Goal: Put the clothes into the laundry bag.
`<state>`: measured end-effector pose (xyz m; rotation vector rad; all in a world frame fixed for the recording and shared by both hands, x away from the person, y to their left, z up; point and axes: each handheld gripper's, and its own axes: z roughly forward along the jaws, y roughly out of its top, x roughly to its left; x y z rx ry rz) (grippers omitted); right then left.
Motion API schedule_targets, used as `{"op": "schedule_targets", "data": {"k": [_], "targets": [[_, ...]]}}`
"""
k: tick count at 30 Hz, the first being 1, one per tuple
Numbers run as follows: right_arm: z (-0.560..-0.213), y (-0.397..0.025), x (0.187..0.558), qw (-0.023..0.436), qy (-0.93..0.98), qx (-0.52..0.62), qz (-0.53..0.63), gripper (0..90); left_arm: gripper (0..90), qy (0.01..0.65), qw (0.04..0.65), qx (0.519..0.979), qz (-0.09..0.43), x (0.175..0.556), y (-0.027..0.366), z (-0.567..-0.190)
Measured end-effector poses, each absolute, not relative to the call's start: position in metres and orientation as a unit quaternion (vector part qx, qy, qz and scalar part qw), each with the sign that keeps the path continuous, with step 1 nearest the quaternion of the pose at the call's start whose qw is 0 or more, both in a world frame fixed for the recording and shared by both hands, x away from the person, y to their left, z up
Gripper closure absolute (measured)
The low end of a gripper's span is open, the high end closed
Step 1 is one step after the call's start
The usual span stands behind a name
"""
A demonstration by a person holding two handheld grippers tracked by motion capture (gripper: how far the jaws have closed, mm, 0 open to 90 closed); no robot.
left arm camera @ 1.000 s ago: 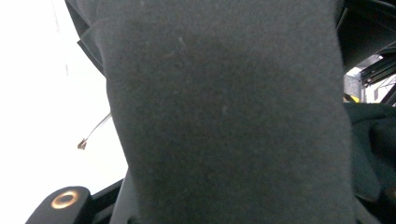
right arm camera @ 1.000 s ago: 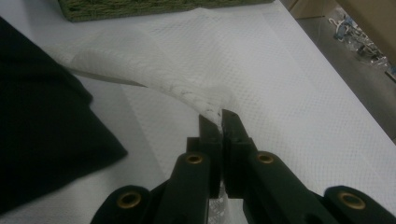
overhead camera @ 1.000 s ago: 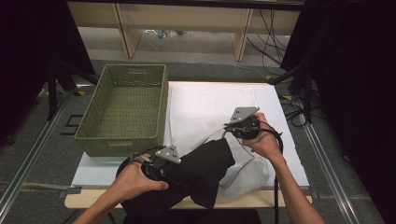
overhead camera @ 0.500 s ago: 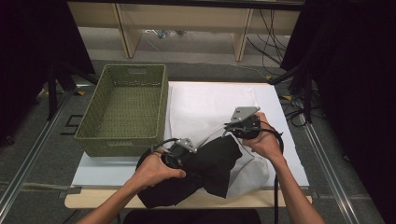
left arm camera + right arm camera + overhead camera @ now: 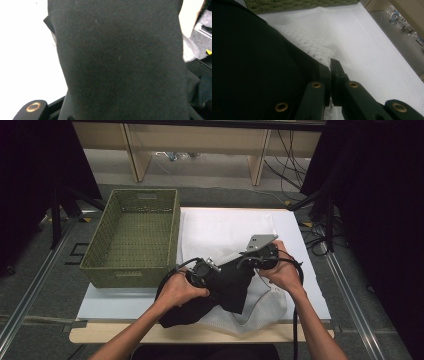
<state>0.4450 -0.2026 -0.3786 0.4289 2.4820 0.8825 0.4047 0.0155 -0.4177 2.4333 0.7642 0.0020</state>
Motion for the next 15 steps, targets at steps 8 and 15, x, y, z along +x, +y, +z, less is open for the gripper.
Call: {"op": "schedule_targets", "data": {"k": [8,15], "targets": [[-0.379,-0.204,0.444,0.221,0.903,0.171,0.327,89.7,60.7,0.313,0.280,0.907,-0.010,0.414,0.002,-0.425],[-0.382,-0.203,0.444,0.223,0.903,0.171,0.325,89.8,56.5,0.326,0.287,0.901,-0.003,0.424,-0.001,-0.435]]}}
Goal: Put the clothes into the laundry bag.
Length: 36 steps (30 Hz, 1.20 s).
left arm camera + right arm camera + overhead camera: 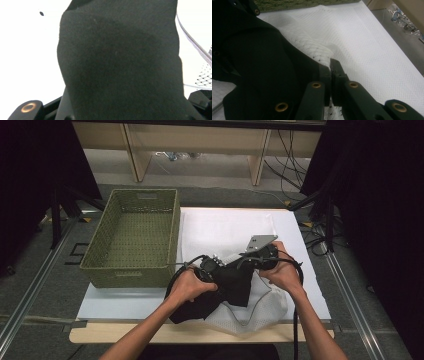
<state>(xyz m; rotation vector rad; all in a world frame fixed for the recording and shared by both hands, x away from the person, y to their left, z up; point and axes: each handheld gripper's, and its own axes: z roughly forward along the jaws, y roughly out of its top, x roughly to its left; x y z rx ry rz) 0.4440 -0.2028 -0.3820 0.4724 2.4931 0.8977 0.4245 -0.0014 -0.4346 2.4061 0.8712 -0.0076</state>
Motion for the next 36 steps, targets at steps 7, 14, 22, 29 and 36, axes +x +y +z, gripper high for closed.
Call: {"op": "schedule_targets", "data": {"k": [7,14,22,29,36], "targets": [[-0.382,-0.205,0.444,0.218,0.905,0.169,0.325,89.7,32.4,0.308,0.316,0.897,0.001,0.417,0.009,-0.425],[-0.384,-0.203,0.444,0.220,0.904,0.173,0.324,89.7,18.7,0.302,0.319,0.898,0.021,0.398,0.023,-0.410],[-0.383,-0.204,0.445,0.221,0.905,0.162,0.326,89.7,17.2,0.281,0.298,0.912,0.025,0.383,0.051,-0.412],[-0.383,-0.203,0.444,0.221,0.907,0.164,0.319,89.7,43.1,0.288,0.282,0.915,0.025,0.380,0.043,-0.426],[-0.384,-0.201,0.443,0.219,0.906,0.164,0.321,89.7,64.2,0.298,0.277,0.913,0.040,0.380,0.034,-0.416]]}}
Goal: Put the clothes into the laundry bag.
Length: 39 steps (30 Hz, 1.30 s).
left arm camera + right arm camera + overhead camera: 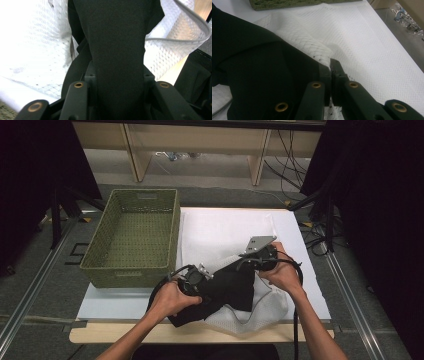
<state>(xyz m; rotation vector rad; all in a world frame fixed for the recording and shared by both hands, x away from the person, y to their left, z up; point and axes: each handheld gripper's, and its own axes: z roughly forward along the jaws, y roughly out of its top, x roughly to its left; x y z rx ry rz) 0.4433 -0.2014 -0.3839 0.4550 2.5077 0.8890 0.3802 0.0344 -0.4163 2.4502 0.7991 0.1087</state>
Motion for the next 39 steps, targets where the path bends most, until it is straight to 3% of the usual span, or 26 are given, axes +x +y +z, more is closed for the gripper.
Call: {"op": "schedule_targets", "data": {"k": [7,18,22,26,30,33,36,39], "targets": [[-0.380,-0.201,0.441,0.217,0.906,0.161,0.326,89.8,65.7,0.299,0.282,0.911,0.049,0.391,0.014,-0.394],[-0.379,-0.203,0.442,0.219,0.904,0.165,0.327,89.7,65.8,0.305,0.297,0.904,0.037,0.413,-0.011,-0.403],[-0.380,-0.204,0.443,0.223,0.905,0.166,0.322,89.8,58.9,0.311,0.299,0.902,0.025,0.421,-0.014,-0.412],[-0.381,-0.205,0.442,0.218,0.906,0.168,0.322,89.7,39.3,0.297,0.317,0.900,0.025,0.416,-0.006,-0.417],[-0.381,-0.205,0.442,0.220,0.906,0.167,0.322,89.8,29.8,0.291,0.325,0.899,0.027,0.407,0.006,-0.410],[-0.381,-0.205,0.442,0.217,0.906,0.167,0.322,89.7,27.0,0.296,0.344,0.890,0.038,0.399,0.023,-0.406],[-0.382,-0.204,0.442,0.222,0.906,0.165,0.319,89.7,27.4,0.280,0.319,0.904,0.044,0.390,0.038,-0.414],[-0.382,-0.203,0.442,0.223,0.907,0.167,0.317,89.7,33.3,0.275,0.310,0.909,0.035,0.387,0.036,-0.426]]}}
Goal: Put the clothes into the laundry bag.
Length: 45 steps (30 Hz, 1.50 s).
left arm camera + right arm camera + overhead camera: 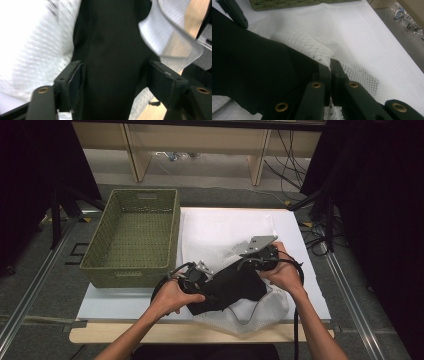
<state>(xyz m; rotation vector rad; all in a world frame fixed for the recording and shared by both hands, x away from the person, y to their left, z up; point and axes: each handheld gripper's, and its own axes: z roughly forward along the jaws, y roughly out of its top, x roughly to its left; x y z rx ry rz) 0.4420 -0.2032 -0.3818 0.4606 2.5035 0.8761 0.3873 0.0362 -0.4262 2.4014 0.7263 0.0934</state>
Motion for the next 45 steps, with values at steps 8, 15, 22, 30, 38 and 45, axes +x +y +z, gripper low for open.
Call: {"op": "schedule_targets", "data": {"k": [8,15,22,30,38,45], "targets": [[-0.382,-0.204,0.442,0.218,0.906,0.165,0.322,89.7,61.7,0.272,0.303,0.912,0.041,0.390,0.015,-0.426],[-0.378,-0.203,0.441,0.225,0.905,0.163,0.323,89.7,68.3,0.286,0.305,0.907,0.051,0.399,0.004,-0.421],[-0.377,-0.203,0.440,0.229,0.904,0.163,0.323,89.8,68.5,0.293,0.312,0.902,0.055,0.416,-0.011,-0.417],[-0.376,-0.205,0.440,0.226,0.903,0.164,0.326,89.8,67.3,0.322,0.346,0.880,0.054,0.429,-0.017,-0.425],[-0.376,-0.209,0.441,0.222,0.902,0.170,0.330,89.7,48.5,0.314,0.330,0.889,0.039,0.419,-0.005,-0.430],[-0.376,-0.210,0.441,0.225,0.901,0.170,0.331,89.7,43.6,0.296,0.324,0.897,0.038,0.398,0.010,-0.428]]}}
